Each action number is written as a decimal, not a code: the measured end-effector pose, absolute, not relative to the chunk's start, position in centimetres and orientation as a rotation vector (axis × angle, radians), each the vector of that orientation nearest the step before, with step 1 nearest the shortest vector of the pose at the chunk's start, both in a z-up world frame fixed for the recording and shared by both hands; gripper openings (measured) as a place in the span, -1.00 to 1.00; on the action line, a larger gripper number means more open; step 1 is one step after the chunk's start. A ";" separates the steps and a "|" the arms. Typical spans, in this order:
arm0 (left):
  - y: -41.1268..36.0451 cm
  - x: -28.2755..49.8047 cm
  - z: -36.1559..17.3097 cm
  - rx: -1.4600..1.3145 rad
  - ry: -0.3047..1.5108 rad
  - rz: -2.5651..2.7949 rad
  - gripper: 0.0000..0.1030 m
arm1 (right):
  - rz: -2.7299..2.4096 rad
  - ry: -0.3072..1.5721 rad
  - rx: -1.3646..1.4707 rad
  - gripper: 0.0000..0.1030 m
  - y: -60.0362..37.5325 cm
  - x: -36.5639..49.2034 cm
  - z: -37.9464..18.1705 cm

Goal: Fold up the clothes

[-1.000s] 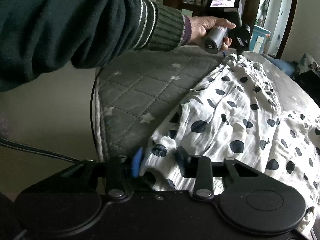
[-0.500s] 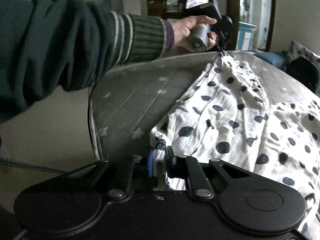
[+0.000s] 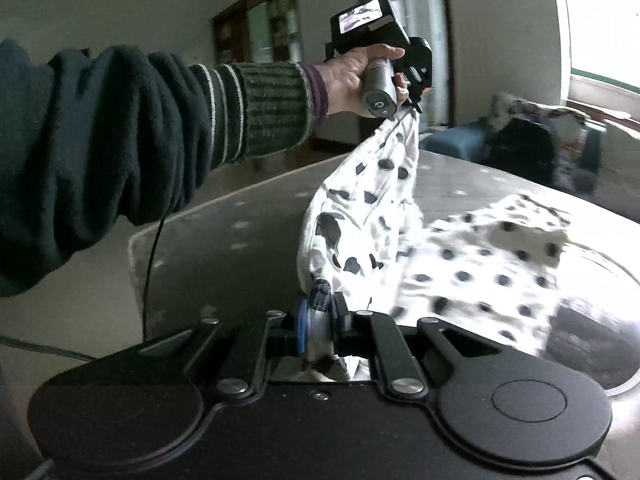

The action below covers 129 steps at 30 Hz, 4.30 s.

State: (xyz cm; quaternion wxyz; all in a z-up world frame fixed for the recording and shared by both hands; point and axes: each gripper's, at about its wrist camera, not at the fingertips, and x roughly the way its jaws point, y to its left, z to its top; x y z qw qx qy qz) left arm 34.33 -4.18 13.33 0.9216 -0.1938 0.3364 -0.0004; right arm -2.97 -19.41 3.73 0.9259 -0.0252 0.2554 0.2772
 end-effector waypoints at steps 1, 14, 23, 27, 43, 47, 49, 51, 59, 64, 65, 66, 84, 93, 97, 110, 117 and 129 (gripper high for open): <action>-5.8 34.5 13.3 -0.393 0.689 -0.015 -0.90 | 0.543 0.527 -0.038 -0.75 -20.2 -3.1 3.6; -19.9 36.2 7.3 -0.318 0.821 -0.299 -0.74 | 0.342 0.620 0.112 -0.75 -26.5 -3.2 1.4; -16.2 29.8 8.6 -0.086 0.753 -0.306 -0.17 | 0.359 0.634 0.101 -0.74 -26.0 -2.9 1.3; -12.0 23.5 8.4 -0.065 0.770 -0.314 -0.08 | 0.357 0.634 0.088 -0.74 -26.2 -3.6 1.4; -2.6 -2.7 5.0 0.126 0.651 -0.430 0.34 | 0.369 0.669 0.259 -0.74 -27.8 -2.3 1.9; -3.2 -5.4 3.5 0.170 0.643 -0.473 0.41 | 0.424 0.710 0.377 -0.74 -28.4 -1.1 2.4; -4.2 -6.4 2.6 0.232 0.628 -0.467 0.41 | 0.426 0.720 0.401 -0.74 -28.5 -0.6 2.6; -4.7 -6.7 2.2 0.261 0.621 -0.460 0.41 | 0.419 0.742 0.398 -0.68 -28.4 0.0 2.6; -7.1 -7.4 0.7 0.398 0.580 -0.480 0.44 | 0.389 0.822 0.404 -0.39 -27.8 -0.1 1.7; -7.7 -7.7 0.2 0.414 0.538 -0.490 0.45 | 0.404 0.861 0.484 -0.62 -27.9 1.0 2.0; -7.8 -7.5 0.1 0.415 0.537 -0.484 0.45 | 0.415 0.856 0.500 -0.63 -27.9 1.2 2.4; -7.9 -7.4 0.0 0.415 0.536 -0.479 0.45 | 0.426 0.851 0.516 -0.64 -27.9 1.3 2.9; -7.1 -4.2 -1.6 0.323 0.543 -0.373 0.36 | 0.519 0.778 0.553 -0.65 -26.6 1.7 6.9; -4.9 -3.3 -1.5 0.208 0.606 -0.395 -0.71 | 0.485 0.770 0.548 -0.69 -27.0 1.3 5.9; -4.3 -4.2 -1.2 0.240 0.599 -0.384 -0.75 | 0.462 0.769 0.553 -0.80 -27.7 0.4 5.0; -4.6 -5.9 0.1 0.315 0.624 -0.374 -0.75 | 0.422 0.855 0.525 -0.29 -26.2 0.4 1.2; -3.8 -5.7 0.3 0.279 0.655 -0.383 -0.73 | 0.408 0.858 0.382 -0.70 -25.3 0.1 1.4; -2.2 -4.7 2.7 0.287 0.745 -0.519 0.02 | 0.438 0.853 0.311 -0.48 -28.5 -0.7 3.7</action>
